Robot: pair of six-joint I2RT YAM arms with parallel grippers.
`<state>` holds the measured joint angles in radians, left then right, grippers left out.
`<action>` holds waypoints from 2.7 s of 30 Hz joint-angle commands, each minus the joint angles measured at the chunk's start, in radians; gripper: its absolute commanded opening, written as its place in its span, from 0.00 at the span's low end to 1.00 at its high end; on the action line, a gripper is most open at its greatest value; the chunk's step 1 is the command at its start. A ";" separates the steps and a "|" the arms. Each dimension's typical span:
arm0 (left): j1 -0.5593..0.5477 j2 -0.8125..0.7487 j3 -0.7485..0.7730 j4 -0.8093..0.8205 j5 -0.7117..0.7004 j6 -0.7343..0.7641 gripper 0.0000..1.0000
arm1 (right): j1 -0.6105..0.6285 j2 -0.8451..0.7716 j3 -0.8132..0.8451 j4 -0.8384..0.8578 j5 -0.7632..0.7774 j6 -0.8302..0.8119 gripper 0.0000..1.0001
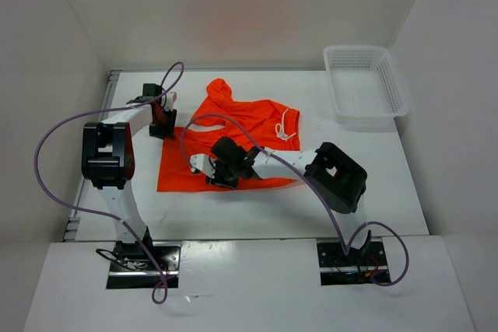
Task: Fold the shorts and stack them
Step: Flatten the shorts out
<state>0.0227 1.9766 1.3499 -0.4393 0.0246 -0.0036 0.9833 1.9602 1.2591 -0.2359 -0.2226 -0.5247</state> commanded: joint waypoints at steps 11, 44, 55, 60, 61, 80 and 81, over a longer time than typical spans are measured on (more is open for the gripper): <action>-0.010 0.053 -0.043 -0.075 0.005 0.004 0.49 | 0.012 -0.103 -0.010 -0.026 -0.046 0.005 0.50; -0.010 0.062 -0.043 -0.065 -0.005 0.004 0.49 | 0.012 -0.032 -0.040 0.018 -0.018 0.017 0.16; -0.010 0.091 -0.003 -0.056 -0.048 0.004 0.49 | 0.012 -0.201 -0.115 -0.100 -0.102 -0.074 0.13; -0.020 0.102 0.008 -0.056 -0.067 0.004 0.49 | 0.012 -0.248 -0.178 -0.123 -0.179 -0.129 0.18; -0.029 0.102 0.008 -0.056 -0.068 0.004 0.49 | 0.012 -0.248 -0.190 -0.132 -0.191 -0.144 0.21; -0.049 -0.149 0.029 -0.182 -0.057 0.004 0.51 | -0.259 -0.359 -0.217 -0.112 0.159 0.241 0.21; -0.049 -0.203 0.029 -0.199 -0.057 0.004 0.51 | -0.280 -0.347 -0.217 -0.123 0.214 0.226 0.16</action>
<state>-0.0200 1.9244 1.3647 -0.5587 -0.0547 -0.0036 0.7292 1.6375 1.0698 -0.3561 -0.2153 -0.3511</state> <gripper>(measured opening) 0.504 0.181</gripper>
